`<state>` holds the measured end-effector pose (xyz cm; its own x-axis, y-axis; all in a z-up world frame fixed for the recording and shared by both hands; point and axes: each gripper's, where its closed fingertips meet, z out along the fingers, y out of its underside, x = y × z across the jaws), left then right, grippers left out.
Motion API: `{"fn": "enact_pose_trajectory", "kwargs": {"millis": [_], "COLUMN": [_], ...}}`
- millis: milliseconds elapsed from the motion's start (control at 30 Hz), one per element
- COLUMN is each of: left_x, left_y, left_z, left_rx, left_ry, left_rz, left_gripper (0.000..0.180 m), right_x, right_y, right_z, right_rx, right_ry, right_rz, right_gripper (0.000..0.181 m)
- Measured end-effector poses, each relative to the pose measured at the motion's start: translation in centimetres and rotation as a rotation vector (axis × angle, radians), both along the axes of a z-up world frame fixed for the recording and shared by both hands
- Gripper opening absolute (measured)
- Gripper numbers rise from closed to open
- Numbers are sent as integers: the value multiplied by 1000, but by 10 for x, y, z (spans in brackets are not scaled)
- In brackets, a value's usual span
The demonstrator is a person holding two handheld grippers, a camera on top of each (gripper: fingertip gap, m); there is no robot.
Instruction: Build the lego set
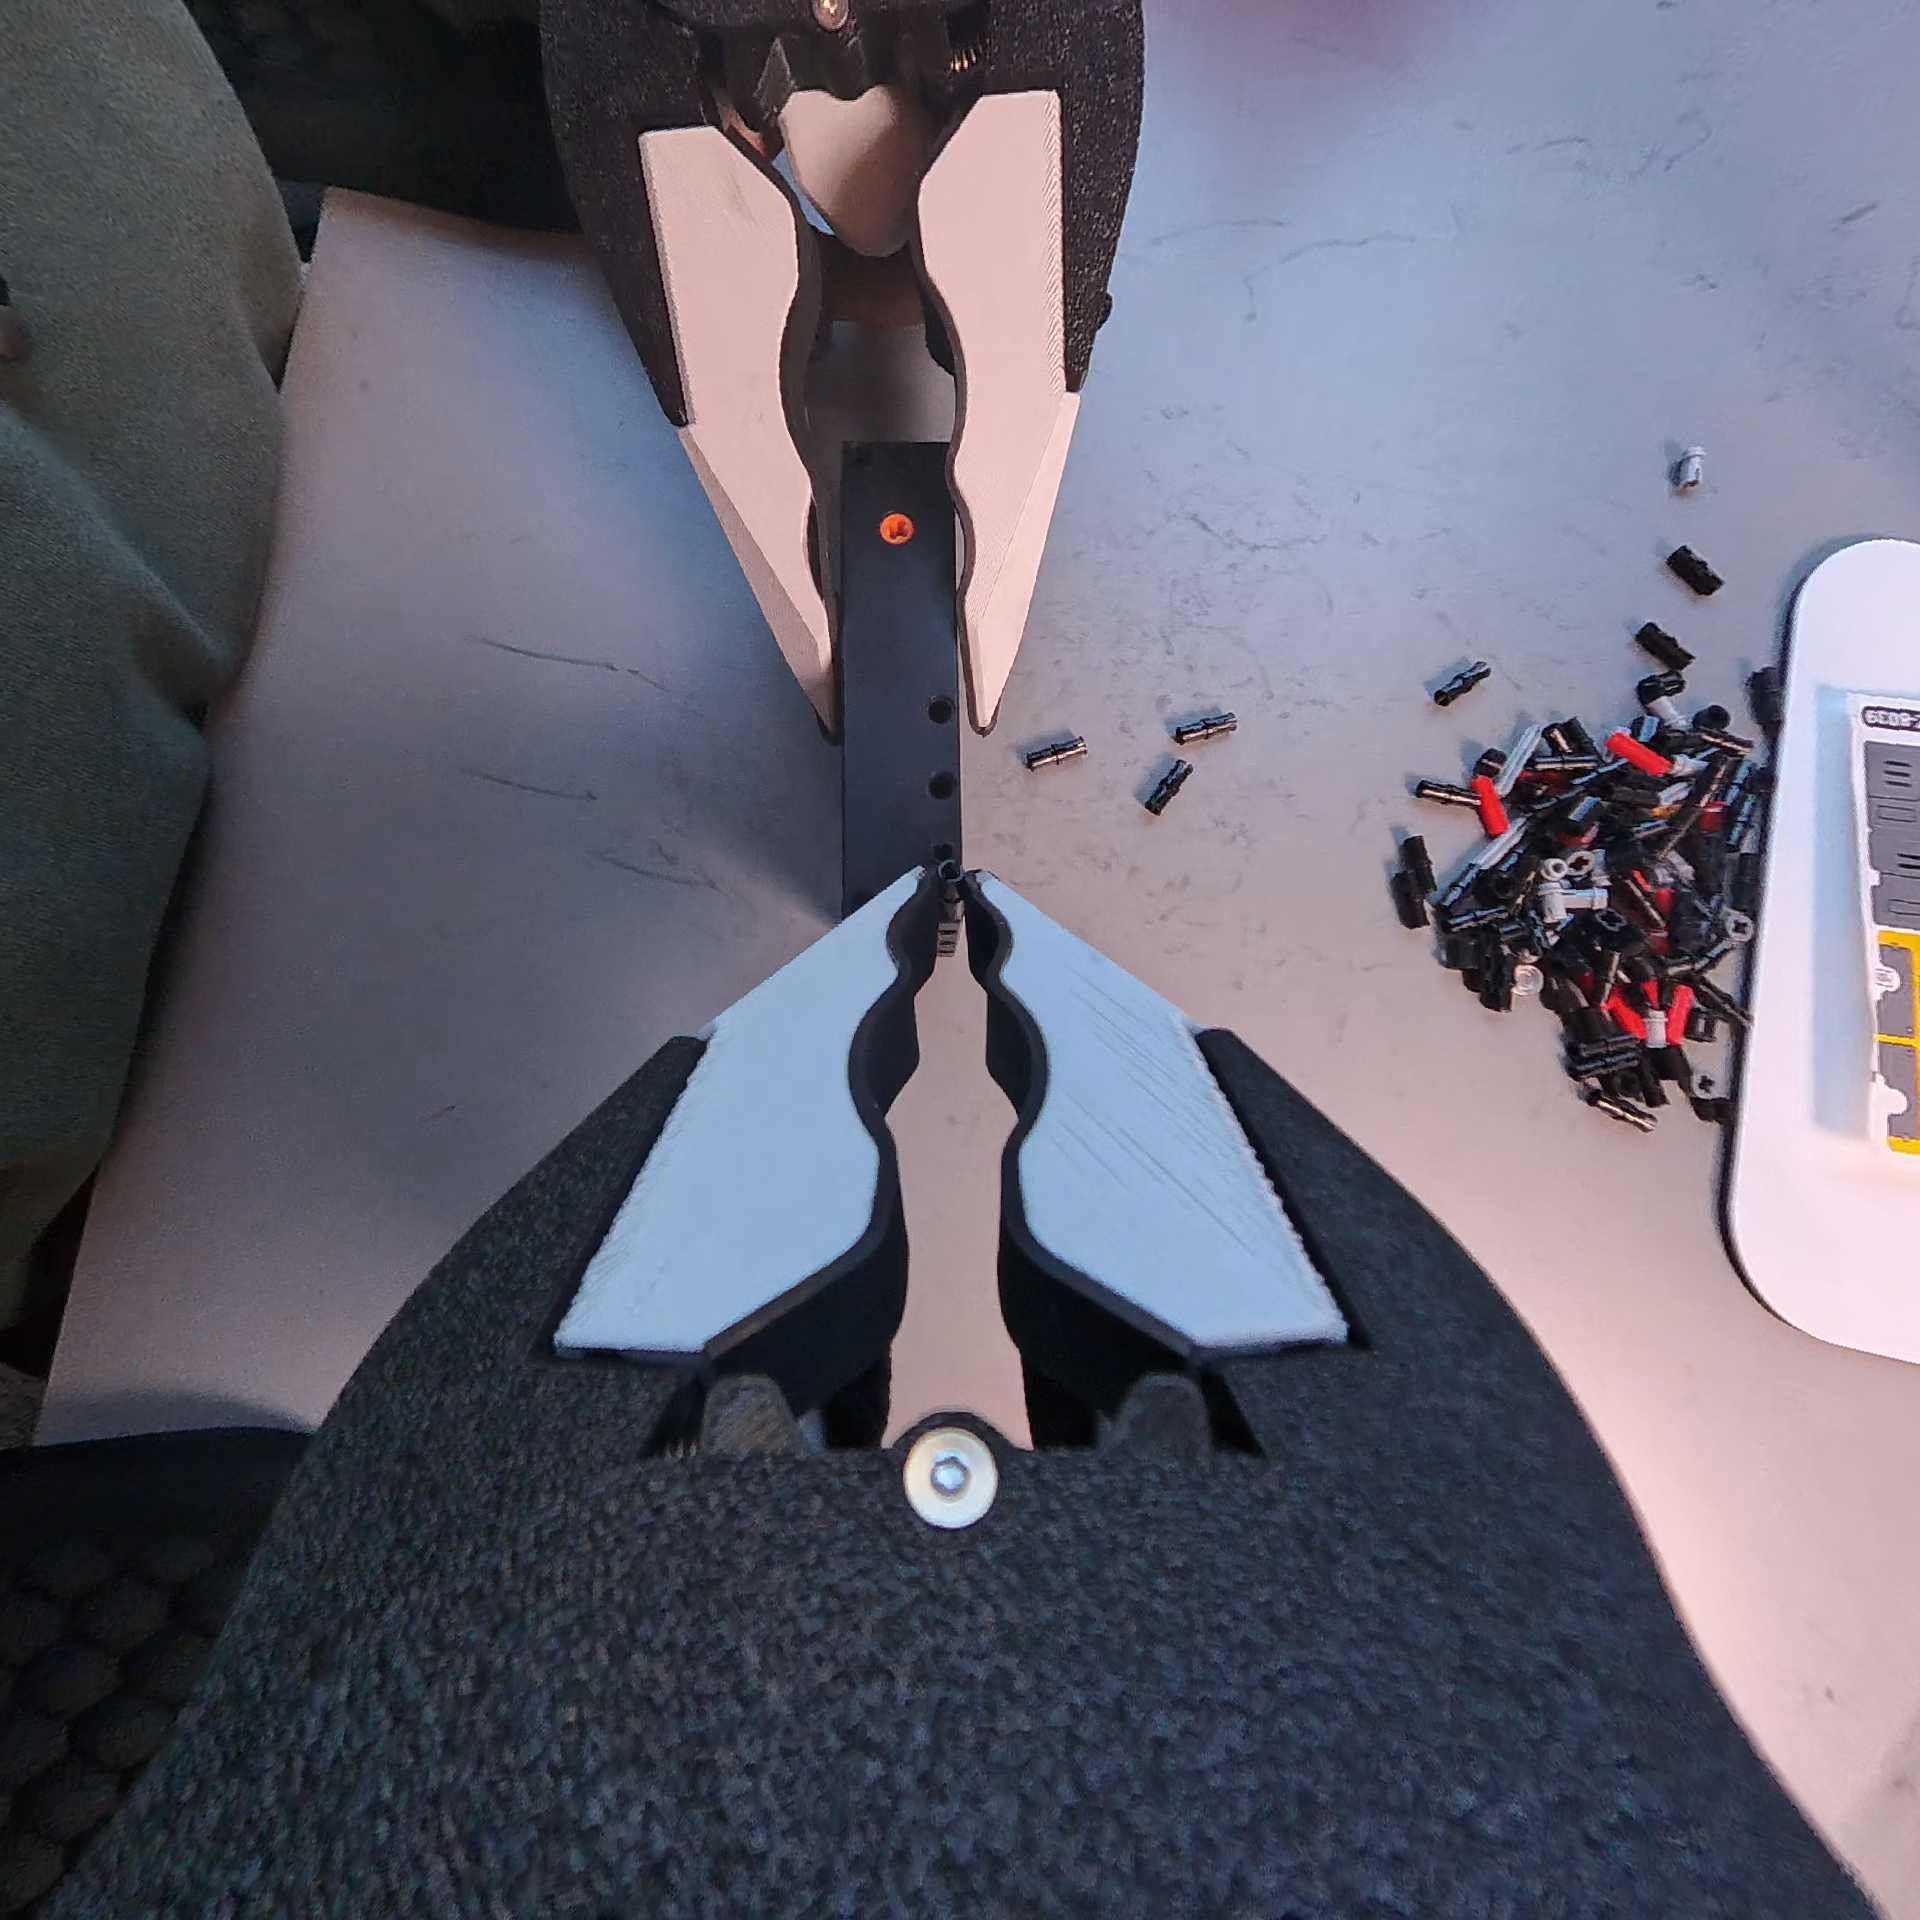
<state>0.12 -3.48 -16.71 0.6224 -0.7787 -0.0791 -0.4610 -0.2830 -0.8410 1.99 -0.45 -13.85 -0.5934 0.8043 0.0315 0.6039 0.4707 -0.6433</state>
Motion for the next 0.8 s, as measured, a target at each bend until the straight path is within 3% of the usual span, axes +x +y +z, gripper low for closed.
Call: {"fn": "enact_pose_trajectory", "kwargs": {"millis": [333,800], "left_x": [0,0], "left_y": [0,0], "left_z": [0,0], "left_rx": [-6,-12], "left_ry": [-5,-9], "left_rz": [1,0], "left_gripper": [27,27], "right_x": [-1,1], "right_y": [-1,-2], "right_z": [0,-3], "right_rx": [-57,98], "right_ry": [26,-126], "right_rz": [-6,120], "right_gripper": [3,3]}}
